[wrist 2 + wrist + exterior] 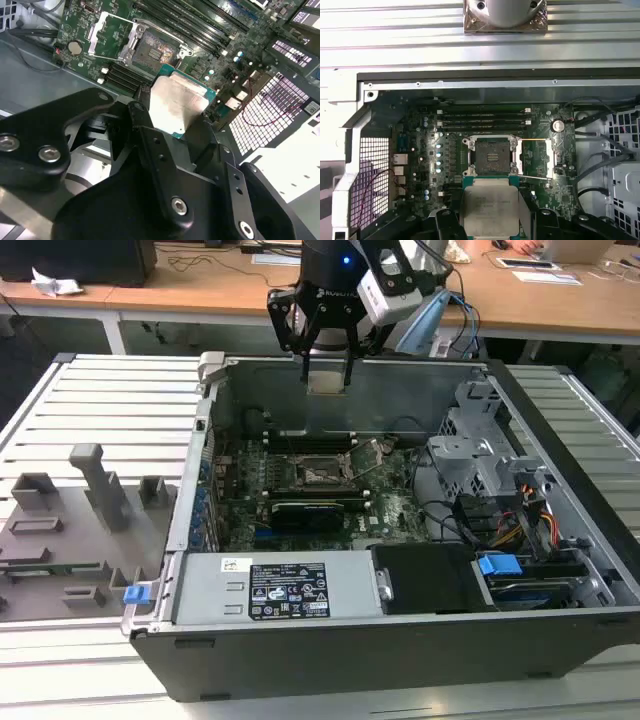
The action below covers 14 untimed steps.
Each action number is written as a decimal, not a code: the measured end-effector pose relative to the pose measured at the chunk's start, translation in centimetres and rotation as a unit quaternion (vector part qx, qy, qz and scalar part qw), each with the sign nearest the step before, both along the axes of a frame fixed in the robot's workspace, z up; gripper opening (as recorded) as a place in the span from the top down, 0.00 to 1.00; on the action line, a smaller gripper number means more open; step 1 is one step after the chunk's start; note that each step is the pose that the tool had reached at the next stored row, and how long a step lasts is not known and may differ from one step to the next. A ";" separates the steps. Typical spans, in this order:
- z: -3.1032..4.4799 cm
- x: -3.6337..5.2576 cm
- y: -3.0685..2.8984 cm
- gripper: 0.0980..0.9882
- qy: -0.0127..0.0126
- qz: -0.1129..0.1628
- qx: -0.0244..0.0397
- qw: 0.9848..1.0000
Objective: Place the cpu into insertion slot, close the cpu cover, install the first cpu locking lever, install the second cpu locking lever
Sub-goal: 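Place the cpu into insertion slot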
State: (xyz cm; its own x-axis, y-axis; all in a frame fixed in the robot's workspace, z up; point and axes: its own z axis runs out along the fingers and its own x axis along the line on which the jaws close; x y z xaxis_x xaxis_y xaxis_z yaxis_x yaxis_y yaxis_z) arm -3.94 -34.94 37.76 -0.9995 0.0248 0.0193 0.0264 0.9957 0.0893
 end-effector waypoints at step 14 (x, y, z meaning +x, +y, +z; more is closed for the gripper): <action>0.00 0.00 0.00 0.52 0.000 -0.035 0.000 0.999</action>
